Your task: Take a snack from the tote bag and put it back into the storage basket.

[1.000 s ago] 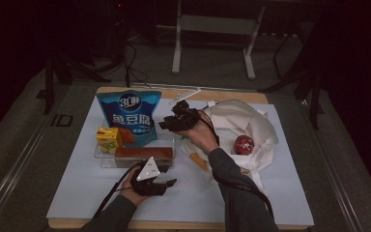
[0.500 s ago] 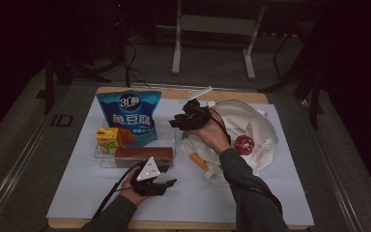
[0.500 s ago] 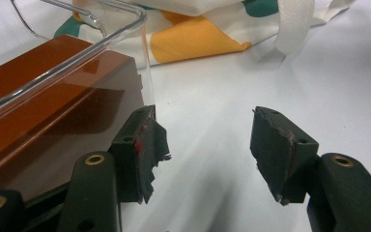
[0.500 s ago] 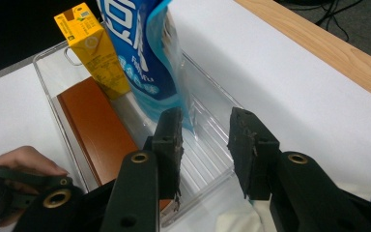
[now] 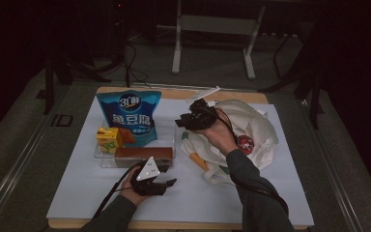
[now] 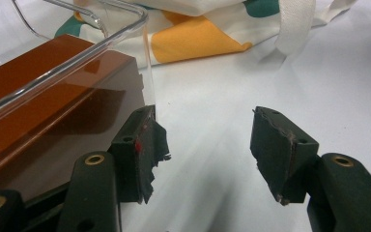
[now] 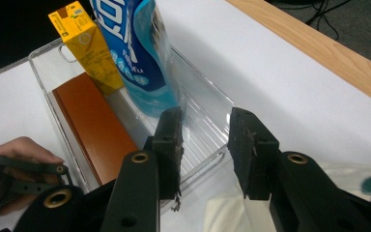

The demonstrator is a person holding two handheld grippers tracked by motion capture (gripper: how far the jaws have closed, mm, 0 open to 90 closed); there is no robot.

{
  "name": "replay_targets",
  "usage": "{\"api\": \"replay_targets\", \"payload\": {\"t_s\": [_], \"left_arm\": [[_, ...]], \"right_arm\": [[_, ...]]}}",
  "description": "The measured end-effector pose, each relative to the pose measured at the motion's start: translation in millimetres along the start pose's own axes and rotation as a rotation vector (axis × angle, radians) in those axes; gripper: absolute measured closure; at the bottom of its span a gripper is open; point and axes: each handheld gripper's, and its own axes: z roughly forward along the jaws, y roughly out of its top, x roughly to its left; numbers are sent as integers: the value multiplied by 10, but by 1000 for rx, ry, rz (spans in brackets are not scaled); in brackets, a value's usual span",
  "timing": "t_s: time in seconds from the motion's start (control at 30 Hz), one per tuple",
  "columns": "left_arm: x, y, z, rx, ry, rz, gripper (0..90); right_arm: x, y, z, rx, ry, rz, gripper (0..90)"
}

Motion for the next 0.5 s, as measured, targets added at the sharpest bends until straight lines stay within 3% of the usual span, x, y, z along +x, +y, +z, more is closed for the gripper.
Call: {"api": "replay_targets", "payload": {"t_s": [0.5], "left_arm": [[3,1,1,0,-2,0,430]], "right_arm": [[-54,-50,-129,9,-34,-5,650]]}}
